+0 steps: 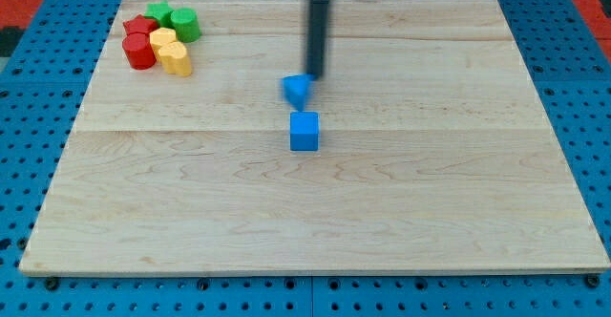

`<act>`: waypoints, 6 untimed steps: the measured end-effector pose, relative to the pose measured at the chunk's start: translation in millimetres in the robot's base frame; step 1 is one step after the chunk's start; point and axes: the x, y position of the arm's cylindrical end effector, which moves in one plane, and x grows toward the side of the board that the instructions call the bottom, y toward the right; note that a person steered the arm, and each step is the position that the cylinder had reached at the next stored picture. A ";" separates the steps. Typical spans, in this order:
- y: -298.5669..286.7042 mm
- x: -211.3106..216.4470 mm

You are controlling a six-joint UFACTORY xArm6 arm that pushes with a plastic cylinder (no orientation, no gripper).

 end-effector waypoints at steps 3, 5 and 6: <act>100.4 56.1; -10.6 50.6; -38.9 22.4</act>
